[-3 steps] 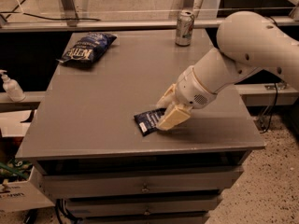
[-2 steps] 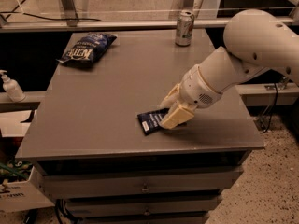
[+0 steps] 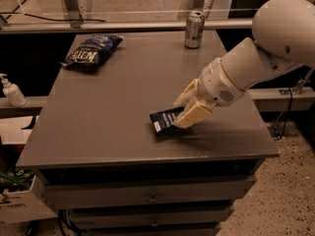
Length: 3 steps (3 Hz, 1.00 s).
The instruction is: Pick rxbar blueberry
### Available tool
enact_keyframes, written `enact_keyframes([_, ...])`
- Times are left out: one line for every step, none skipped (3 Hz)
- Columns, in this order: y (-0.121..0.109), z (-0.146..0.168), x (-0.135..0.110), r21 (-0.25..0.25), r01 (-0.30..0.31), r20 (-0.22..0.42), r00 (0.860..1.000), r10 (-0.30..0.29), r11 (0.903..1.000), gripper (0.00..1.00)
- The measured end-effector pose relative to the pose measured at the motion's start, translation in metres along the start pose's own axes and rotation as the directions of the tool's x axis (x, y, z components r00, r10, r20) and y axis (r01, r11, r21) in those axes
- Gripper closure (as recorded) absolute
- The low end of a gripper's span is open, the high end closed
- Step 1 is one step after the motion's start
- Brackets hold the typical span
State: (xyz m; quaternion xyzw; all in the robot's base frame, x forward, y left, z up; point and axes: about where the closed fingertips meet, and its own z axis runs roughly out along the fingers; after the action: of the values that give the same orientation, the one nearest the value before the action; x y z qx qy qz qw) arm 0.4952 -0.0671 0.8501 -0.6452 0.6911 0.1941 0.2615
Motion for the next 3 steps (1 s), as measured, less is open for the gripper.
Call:
enact_keyframes([-0.004, -0.015, -0.004, 0.031, -0.002, 0.01, 1.0, 0.001, 0.9995, 1.0])
enact_keyframes([-0.01, -0.031, -0.006, 0.069, -0.01, 0.039, 0.999, 0.007, 0.9976, 1.0])
enact_keyframes([-0.014, -0.044, -0.013, 0.098, -0.019, 0.089, 0.996, 0.01, 0.995, 1.0])
